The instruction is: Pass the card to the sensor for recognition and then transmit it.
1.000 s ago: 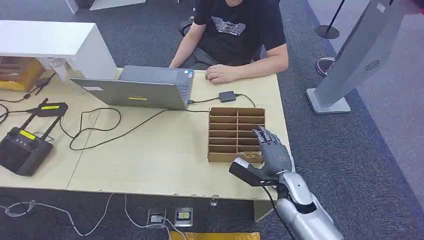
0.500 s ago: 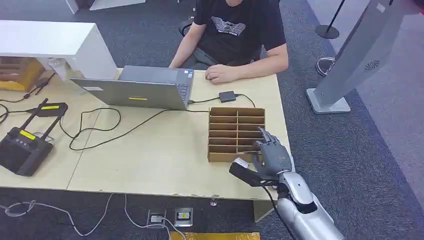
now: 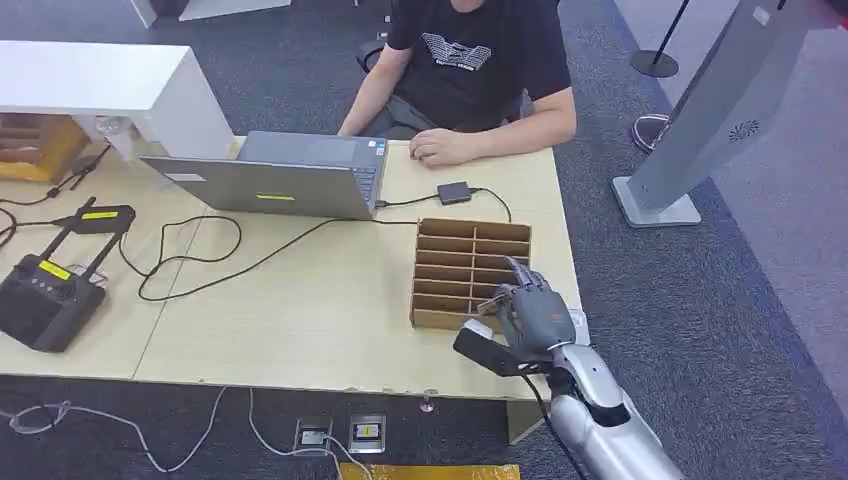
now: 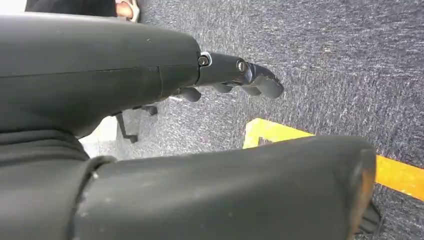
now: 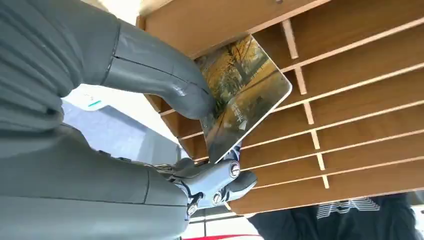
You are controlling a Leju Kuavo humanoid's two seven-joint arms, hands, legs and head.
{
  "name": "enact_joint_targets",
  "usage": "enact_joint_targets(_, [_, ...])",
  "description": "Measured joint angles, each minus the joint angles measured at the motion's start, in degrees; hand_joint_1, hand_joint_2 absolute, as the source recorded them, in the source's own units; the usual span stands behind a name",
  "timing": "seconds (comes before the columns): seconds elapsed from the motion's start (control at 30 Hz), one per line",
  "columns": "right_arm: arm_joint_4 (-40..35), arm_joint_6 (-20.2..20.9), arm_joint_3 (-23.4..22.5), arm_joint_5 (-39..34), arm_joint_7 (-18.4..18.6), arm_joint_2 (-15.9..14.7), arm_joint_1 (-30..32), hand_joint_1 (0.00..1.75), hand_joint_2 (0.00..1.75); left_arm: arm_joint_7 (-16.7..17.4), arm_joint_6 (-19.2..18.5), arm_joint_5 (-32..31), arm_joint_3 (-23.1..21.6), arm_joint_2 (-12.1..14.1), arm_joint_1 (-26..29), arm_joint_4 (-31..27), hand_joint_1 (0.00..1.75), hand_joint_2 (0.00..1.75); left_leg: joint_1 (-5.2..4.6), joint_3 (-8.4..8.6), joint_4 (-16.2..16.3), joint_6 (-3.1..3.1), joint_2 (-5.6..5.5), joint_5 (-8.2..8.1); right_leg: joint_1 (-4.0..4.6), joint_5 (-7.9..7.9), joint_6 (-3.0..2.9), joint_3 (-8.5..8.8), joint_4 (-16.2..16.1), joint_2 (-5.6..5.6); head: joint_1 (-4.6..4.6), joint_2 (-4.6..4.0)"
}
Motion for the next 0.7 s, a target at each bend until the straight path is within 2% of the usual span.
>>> enact_joint_targets(0.27, [1.90,-2.70,0.07,-0.35,-2.30,1.51,-0.86,1.75,1.75,1.59,2.62,1.29,0.02,-0.39,0.01,0.00,0.00,0.00,0.00,-0.02,0.00,0.00,0.02,0.00,0.00,0.02,-0.02,0.01,0.00,0.01,0.02,0.00])
enact_joint_targets(0.33, [1.95,-5.60,0.22,2.37,-1.94,2.03,-1.87,1.75,1.75,1.60,3.04,1.60,0.02,-0.55,0.01,0.00,0.00,0.00,0.00,-0.02,0.00,0.00,0.02,0.01,0.00,0.04,-0.05,0.00,0.01,0.01,0.00,0.00])
enact_joint_targets(0.37, [1.62,-5.70,0.22,4.23,-1.18,2.19,-2.67,1.75,1.75,1.60,3.26,1.62,0.02,-0.61,0.00,0.00,0.00,0.00,0.00,0.00,0.00,-0.01,0.03,0.01,0.00,0.04,-0.05,0.00,0.01,0.02,0.00,0.00])
enact_joint_targets(0.47, [-1.01,-4.13,-0.35,7.15,0.13,2.34,-4.64,1.75,1.75,1.60,3.45,1.68,0.04,-0.74,0.00,0.00,0.00,0.00,0.00,0.02,0.00,0.00,0.03,0.03,0.00,0.05,-0.05,0.02,0.01,0.00,0.02,0.00])
enact_joint_targets(0.57, [-4.33,-5.51,-1.62,11.20,1.64,3.19,-5.19,1.75,1.75,0.87,2.56,1.33,0.04,-0.76,0.04,0.00,0.00,0.00,0.00,0.00,0.01,0.00,0.02,0.04,0.00,0.06,-0.06,0.01,0.02,0.00,0.02,0.00])
enact_joint_targets(0.7, [-14.28,-2.92,-5.84,12.57,2.47,3.67,-8.67,1.75,1.75,-1.03,2.73,1.07,0.02,-0.50,0.04,0.00,0.00,0.00,-0.01,0.01,0.02,-0.01,0.03,0.05,-0.01,0.08,-0.07,-0.02,0.02,0.01,-0.02,0.00])
